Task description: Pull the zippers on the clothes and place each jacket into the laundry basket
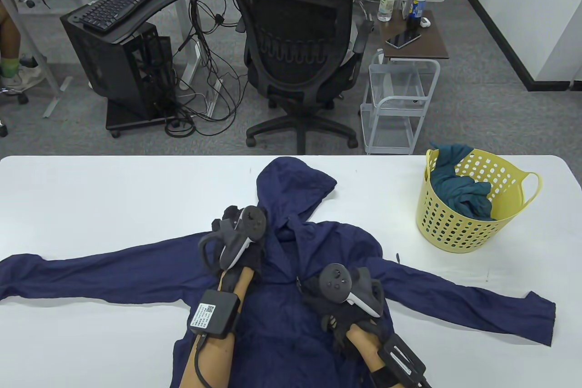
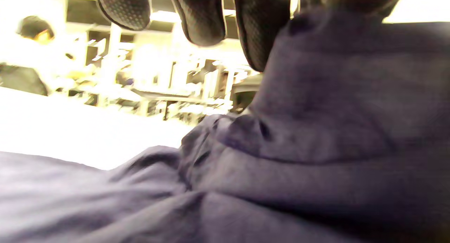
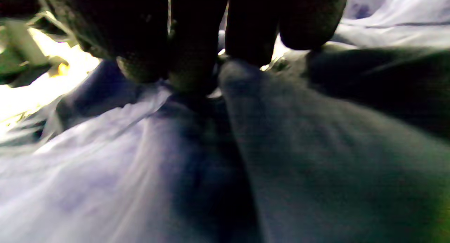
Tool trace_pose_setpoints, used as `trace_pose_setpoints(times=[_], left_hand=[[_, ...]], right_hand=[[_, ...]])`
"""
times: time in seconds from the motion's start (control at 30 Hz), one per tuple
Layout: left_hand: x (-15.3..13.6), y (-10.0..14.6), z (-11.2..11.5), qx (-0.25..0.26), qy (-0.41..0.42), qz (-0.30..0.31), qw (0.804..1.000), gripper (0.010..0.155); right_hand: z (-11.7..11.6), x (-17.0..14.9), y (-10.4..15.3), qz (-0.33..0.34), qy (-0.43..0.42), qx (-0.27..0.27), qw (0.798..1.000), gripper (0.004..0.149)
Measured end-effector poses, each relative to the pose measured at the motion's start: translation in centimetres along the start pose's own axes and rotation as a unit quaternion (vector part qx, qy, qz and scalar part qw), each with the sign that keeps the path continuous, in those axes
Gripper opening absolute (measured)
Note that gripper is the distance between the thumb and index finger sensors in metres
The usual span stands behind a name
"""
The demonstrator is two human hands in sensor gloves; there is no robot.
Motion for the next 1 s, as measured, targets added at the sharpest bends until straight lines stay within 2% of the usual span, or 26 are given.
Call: trace_pose_setpoints(times=[0.07,0.1,0.13,0.2,0.23,0.27,0.3,0.37,0.47,0.53,0.63,0.83,0.93,1.0], left_hand=[[1.9,1.7,-1.8,0.045,-0.008,0.068,0.997,0.054],[2.6,2.3,-2.4,0.052,-0.012,0.095,0.994,0.053],[3.7,3.1,-3.0,0.05,-0.02,0.139,0.989,0.051],[5.6,4.0,-3.2,-0.002,-0.046,0.207,0.977,0.051],[6.5,4.3,-2.7,-0.045,-0.075,0.238,0.967,0.052],[7.0,4.4,-2.3,-0.064,-0.097,0.246,0.962,0.052],[7.4,4.4,-1.8,-0.062,-0.122,0.246,0.959,0.052],[7.9,4.1,-0.7,-0.06,-0.131,0.233,0.962,0.048],[8.3,3.4,1.2,-0.061,-0.141,0.199,0.968,0.04],[8.6,3.0,2.4,-0.066,-0.167,0.195,0.964,0.039],[9.2,2.8,3.6,-0.068,-0.177,0.173,0.966,0.038],[10.2,2.8,5.0,-0.075,-0.193,0.15,0.967,0.037],[9.9,2.8,4.9,-0.063,-0.207,0.135,0.967,0.036],[9.5,2.8,4.7,-0.074,-0.198,0.126,0.969,0.036]], right_hand=[[0.8,-1.1,-0.4,-0.024,-0.062,-0.02,0.998,0.042],[0.9,-1.3,-0.5,-0.027,-0.079,-0.024,0.996,0.042],[1.4,-1.8,-0.6,-0.035,-0.134,-0.039,0.99,0.042],[2.0,-2.4,-0.6,-0.042,-0.224,-0.054,0.972,0.043],[2.3,-2.8,-0.5,-0.04,-0.269,-0.052,0.961,0.043],[2.4,-3.0,-0.5,-0.034,-0.301,-0.049,0.952,0.043],[2.5,-3.2,-0.4,-0.034,-0.322,-0.053,0.945,0.043],[2.5,-3.4,-0.3,-0.037,-0.324,-0.055,0.944,0.042],[1.9,-3.5,-0.2,-0.062,-0.258,-0.046,0.963,0.043],[1.1,-3.0,0.0,-0.072,-0.169,-0.047,0.982,0.043],[0.2,-1.4,0.4,-0.06,-0.054,-0.07,0.994,0.043],[-0.5,0.6,0.7,-0.047,0.055,-0.075,0.994,0.043],[-0.9,0.7,0.9,-0.033,0.08,-0.041,0.995,0.042],[-1.1,1.0,1.1,-0.014,0.09,-0.019,0.996,0.042]])
Point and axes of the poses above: the tracker on the back of each hand, its own x axis roughly to the thumb side, its own y axis roughly from the fingertips to the wrist, z = x × y, the point moved 1 cm from there along -y, roughly from the wrist to the fingertips, and after that the axes turned 11 degrees about -y, right-handed, at the moved point
